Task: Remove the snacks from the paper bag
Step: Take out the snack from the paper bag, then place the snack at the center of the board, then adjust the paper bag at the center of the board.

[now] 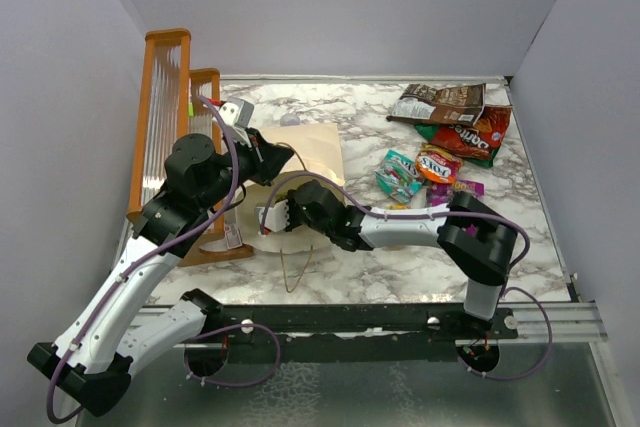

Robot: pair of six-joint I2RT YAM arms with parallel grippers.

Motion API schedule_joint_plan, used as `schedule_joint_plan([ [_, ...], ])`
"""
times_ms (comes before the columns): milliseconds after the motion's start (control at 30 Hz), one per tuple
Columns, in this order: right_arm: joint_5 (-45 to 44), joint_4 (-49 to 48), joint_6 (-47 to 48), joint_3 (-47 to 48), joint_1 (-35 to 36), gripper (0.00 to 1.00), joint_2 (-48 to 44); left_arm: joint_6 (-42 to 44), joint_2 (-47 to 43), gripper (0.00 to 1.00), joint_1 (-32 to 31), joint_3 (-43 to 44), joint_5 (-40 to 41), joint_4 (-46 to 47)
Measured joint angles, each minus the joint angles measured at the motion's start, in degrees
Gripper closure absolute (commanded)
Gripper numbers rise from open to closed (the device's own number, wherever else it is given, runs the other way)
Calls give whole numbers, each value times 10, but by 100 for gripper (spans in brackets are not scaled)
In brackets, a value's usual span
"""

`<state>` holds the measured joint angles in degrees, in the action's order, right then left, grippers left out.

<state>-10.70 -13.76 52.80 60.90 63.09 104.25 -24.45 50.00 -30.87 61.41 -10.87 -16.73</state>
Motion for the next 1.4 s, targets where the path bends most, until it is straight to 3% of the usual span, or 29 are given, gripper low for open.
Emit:
schedule_joint_plan([
  [300, 73, 75, -75, -33, 10, 99, -81, -5, 16, 100, 0, 20, 7, -2],
  [667, 195, 143, -192, -40, 11, 99, -319, -35, 35, 100, 0, 59, 73, -37],
  [900, 191, 196, -240, -6, 13, 99, -463, -47, 39, 100, 0, 74, 103, -49],
  [1033, 121, 185, -263, 24, 14, 99, -525, -52, 45, 100, 0, 80, 105, -50],
  [1233, -165, 106, -271, 71, 9, 99, -495, -63, 65, 100, 0, 111, 79, -56],
  [1333, -251, 103, -284, 71, -40, 99, -449, -73, 73, 100, 0, 141, 51, -62],
  [1400, -257, 134, -322, 69, -100, 99, -416, -82, 77, 100, 0, 169, 33, -66],
])
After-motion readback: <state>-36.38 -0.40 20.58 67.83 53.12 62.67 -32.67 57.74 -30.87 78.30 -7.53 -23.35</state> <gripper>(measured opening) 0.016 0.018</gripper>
